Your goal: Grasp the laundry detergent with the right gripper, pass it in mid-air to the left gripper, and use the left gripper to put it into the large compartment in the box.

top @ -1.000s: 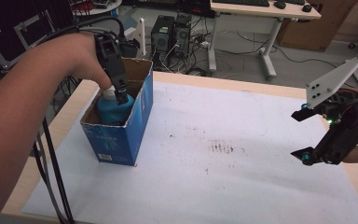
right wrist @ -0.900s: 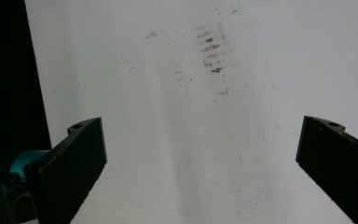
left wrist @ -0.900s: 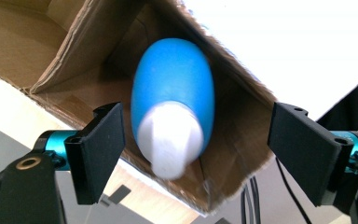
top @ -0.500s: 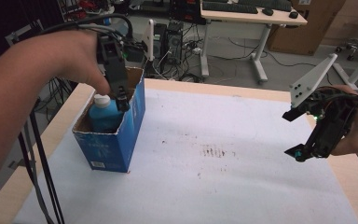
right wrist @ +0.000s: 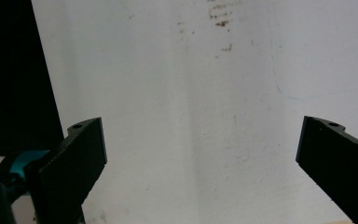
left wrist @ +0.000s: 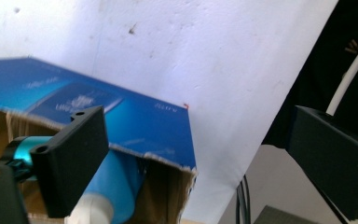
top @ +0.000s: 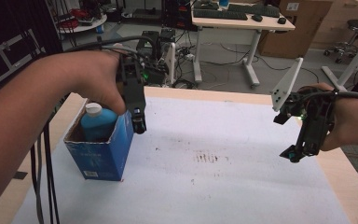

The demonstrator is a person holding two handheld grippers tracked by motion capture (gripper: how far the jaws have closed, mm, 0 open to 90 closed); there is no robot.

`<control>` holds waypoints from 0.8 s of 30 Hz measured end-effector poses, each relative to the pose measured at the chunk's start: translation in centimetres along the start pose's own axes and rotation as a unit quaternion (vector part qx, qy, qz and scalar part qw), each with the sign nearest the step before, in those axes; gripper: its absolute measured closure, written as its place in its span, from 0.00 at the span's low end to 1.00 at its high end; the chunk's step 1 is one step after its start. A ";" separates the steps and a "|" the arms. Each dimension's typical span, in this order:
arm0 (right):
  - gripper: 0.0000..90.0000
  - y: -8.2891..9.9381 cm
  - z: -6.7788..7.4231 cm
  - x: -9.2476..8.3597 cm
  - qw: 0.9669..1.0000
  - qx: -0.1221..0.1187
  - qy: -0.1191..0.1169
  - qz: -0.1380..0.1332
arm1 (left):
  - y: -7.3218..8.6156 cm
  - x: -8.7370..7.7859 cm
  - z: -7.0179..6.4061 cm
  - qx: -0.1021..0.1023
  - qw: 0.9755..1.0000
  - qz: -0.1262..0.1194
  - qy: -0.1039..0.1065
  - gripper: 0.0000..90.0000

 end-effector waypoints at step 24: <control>0.01 0.5 -2.1 1.9 0.998 -0.014 -0.014 0.058 | -4.4 2.9 -0.8 0.079 0.996 0.020 0.023 0.02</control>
Point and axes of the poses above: each handheld gripper's, and its own axes: x roughly forward along the jaws, y roughly out of its underside, z roughly to its left, the point moved 2 cm from there along x, roughly forward along the jaws, and after that the axes turned 3 degrees about x, right-handed, at the moved point
